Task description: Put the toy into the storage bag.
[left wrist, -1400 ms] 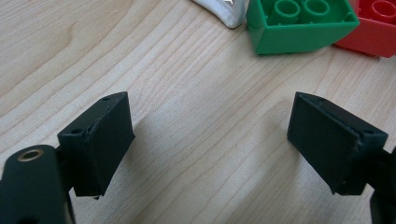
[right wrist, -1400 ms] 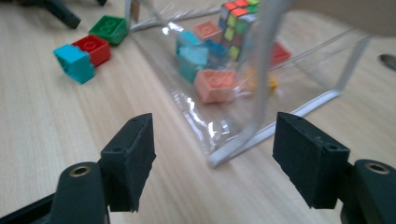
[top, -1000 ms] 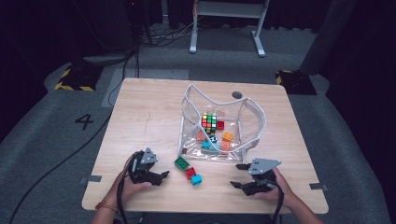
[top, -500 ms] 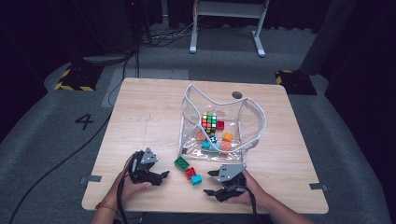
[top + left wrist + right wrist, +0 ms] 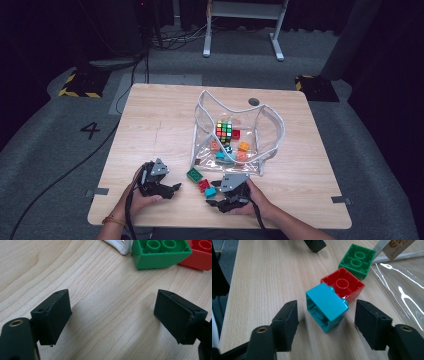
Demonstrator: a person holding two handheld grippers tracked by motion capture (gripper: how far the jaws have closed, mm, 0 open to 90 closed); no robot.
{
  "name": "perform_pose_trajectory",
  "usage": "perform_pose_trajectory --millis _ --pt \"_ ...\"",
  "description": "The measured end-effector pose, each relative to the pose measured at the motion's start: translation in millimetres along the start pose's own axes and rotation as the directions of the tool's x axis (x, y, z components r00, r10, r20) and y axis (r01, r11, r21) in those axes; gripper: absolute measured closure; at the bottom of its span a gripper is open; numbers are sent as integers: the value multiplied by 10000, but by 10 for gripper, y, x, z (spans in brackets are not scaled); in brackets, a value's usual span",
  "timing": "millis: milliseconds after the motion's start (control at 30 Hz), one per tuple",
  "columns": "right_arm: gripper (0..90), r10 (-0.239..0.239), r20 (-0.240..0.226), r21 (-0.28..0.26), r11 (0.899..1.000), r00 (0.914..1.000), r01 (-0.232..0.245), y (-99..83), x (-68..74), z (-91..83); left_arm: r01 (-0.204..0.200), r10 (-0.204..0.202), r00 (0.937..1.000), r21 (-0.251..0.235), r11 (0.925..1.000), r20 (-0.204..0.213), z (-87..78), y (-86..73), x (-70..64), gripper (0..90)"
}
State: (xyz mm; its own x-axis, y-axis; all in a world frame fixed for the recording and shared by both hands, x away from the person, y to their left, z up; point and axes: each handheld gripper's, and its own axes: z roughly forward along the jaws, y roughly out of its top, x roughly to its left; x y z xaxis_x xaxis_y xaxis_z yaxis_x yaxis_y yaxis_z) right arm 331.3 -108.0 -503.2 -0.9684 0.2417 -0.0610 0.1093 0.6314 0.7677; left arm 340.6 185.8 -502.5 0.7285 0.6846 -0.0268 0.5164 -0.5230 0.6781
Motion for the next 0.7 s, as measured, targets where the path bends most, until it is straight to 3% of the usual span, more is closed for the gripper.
perform_pose_trajectory --millis 400,700 --pt "551 132 53 -342 9993 9999 -130 -17 8 -32 18 -18 10000 -17 10000 96 3 -2 -1 144" --pt "674 -183 -12 -410 9990 9998 183 -87 1 -118 15 -15 9999 -23 10000 119 3 -3 -1 144"
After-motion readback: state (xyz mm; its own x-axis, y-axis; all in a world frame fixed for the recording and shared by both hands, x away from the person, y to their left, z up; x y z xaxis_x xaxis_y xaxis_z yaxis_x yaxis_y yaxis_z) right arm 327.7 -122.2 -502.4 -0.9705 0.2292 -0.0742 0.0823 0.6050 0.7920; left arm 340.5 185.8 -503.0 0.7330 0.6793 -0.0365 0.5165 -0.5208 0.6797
